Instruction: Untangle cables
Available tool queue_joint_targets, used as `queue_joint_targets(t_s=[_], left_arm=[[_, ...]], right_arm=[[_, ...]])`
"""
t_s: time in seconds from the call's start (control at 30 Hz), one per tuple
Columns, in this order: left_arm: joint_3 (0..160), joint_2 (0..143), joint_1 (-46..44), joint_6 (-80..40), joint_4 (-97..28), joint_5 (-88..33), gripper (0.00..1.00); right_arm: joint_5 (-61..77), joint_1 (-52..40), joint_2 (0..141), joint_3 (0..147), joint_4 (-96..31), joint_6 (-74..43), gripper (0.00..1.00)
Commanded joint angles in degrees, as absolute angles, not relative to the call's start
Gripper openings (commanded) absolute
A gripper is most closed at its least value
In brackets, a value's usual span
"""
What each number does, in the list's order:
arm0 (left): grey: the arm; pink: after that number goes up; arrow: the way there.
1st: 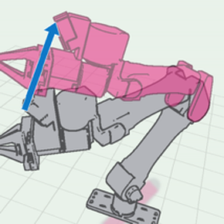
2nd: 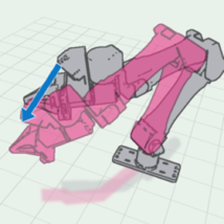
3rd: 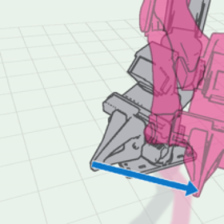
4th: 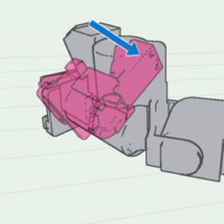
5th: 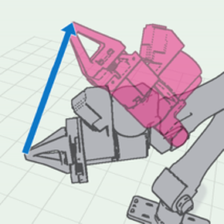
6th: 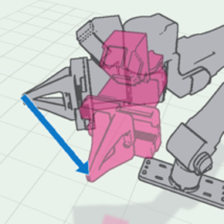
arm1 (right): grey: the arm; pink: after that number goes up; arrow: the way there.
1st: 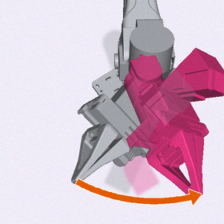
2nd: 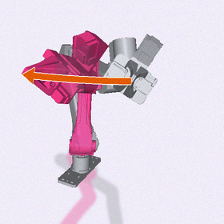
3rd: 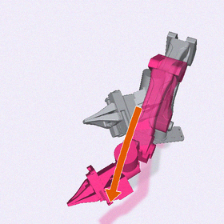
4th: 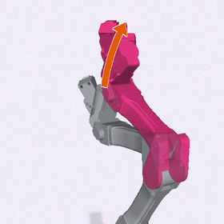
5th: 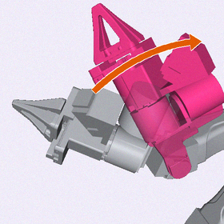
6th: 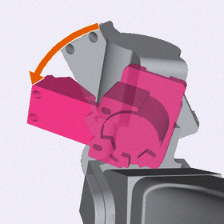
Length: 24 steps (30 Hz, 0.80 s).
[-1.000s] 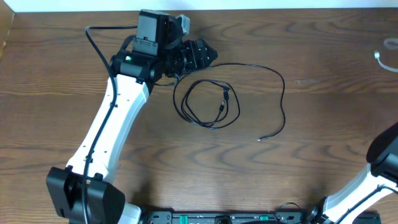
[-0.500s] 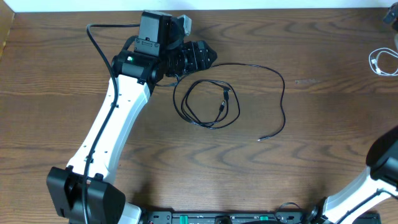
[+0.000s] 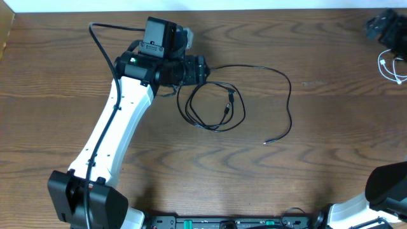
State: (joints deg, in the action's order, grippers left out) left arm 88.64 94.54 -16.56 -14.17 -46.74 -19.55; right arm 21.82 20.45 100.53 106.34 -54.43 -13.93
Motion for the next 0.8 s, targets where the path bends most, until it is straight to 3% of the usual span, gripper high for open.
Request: queue_joint_targets(t_s=[0.0, 0.47, 0.77], left_arm=[[88.99, 97.12, -16.47, -9.47, -48.16, -11.68, 0.75], [88.99, 109.27, -16.29, -0.82, -46.63, -9.54, 0.76], [88.99, 116.53, -16.49, 7.90, -28.67, -10.04, 0.80]], right_arm=[[29.54, 16.73, 100.18, 106.65, -56.34, -10.81, 0.86], [21.10, 6.61, 100.36, 106.02, -60.95, -8.47, 0.84], [20.88, 5.41, 100.44, 105.95, -64.42, -8.47, 0.81]])
